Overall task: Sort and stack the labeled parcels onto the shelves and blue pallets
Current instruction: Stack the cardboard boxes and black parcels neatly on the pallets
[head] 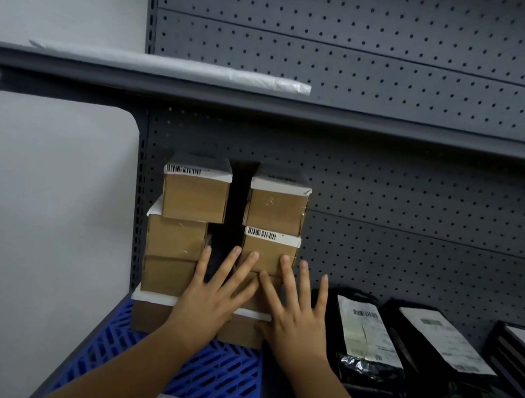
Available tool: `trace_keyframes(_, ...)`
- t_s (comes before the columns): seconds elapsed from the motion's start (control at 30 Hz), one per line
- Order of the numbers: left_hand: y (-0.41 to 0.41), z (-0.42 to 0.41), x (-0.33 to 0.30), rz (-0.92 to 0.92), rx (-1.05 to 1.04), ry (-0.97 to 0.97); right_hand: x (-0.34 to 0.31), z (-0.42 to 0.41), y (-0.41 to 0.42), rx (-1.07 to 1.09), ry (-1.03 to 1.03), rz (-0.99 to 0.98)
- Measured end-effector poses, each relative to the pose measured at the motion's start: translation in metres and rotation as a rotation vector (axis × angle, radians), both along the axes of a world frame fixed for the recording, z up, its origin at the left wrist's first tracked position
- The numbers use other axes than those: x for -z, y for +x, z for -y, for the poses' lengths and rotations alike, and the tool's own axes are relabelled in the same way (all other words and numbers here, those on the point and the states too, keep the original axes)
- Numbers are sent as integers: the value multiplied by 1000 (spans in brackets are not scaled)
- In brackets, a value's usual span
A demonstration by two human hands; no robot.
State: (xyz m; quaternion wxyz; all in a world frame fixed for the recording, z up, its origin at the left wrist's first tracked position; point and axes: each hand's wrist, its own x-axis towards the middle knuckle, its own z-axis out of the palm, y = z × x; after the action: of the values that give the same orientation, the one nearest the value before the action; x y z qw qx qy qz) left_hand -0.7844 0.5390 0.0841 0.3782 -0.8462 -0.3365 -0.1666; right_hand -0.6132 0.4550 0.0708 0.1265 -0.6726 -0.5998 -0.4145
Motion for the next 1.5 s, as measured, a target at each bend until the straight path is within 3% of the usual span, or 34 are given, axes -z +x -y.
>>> trace_keyframes(0.2, -5, 14, -9, 48, 52, -8, -16, 12, -4, -64, 43, -2)
trace_keyframes(0.33, -4, 26, -37, 85, -38, -26, -50, 16, -2, -95, 108, -20)
trace_keyframes(0.6, -3, 34, -61, 31, -85, -43, -69, 17, 0, -65, 24, -28)
trace_keyframes(0.83, -76, 29, -87, 184, -87, 101, -90, 8, -39, -245, 68, -32)
trace_keyframes(0.97, -111, 11, -91, 170, -159, 137, -100, -7, -80, -295, 14, 6)
trace_keyframes(1.27, -133, -33, -95, 119, -148, 126, -101, -41, -118, -202, -64, -1)
trace_keyframes(1.5, -137, -58, -89, 191, -28, 102, -101, -56, -121, -160, -95, 7)
